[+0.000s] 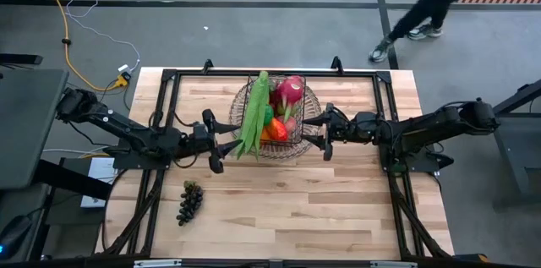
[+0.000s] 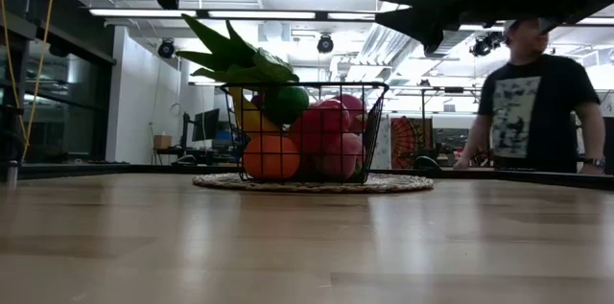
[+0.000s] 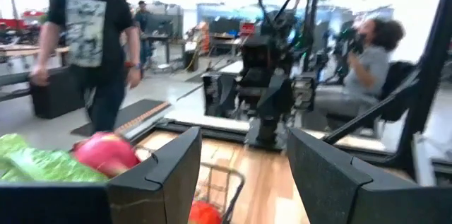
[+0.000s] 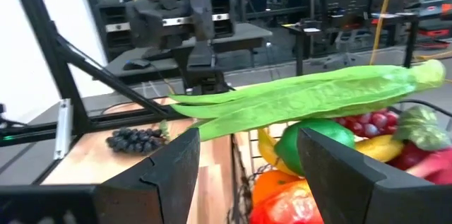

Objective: Build produce basket
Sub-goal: Put the purple grapes into the black wire basket

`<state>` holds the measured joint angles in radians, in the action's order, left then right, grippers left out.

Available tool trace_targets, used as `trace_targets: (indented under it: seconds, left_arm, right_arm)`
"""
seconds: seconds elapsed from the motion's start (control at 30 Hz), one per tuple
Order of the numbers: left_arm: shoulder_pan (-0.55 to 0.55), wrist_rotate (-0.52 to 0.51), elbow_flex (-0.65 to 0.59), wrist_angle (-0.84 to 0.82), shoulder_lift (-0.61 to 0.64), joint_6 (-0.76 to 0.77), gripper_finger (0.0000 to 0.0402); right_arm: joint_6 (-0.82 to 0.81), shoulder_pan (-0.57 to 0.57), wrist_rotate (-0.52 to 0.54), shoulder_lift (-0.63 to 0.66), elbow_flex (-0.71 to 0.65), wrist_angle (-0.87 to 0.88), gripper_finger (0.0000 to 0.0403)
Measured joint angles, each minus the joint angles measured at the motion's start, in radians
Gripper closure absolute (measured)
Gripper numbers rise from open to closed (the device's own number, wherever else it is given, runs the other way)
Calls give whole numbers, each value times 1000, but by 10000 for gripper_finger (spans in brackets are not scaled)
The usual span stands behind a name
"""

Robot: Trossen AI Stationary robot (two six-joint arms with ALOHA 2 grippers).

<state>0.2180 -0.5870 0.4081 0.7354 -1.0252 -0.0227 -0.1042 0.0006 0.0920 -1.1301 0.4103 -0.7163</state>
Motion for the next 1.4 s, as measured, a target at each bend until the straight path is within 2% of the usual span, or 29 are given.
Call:
trace_targets:
  seconds: [0.2,0.5,0.87,1.4]
  left_arm:
    - [-20,78,-3,-12,27,19,204]
    - [-20,70,-3,-13,27,18,204]
    - [-20,67,-3,-4,27,19,204]
    - [-20,67,-3,-5,26,20,204]
  right_arm:
    - [16,0,-27,0,0,-4,174]
    - [19,0,-29,9,0,-6,174]
    - [34,0,-29,104,0,76,174]
    - [45,0,-28,106,0,91,174]
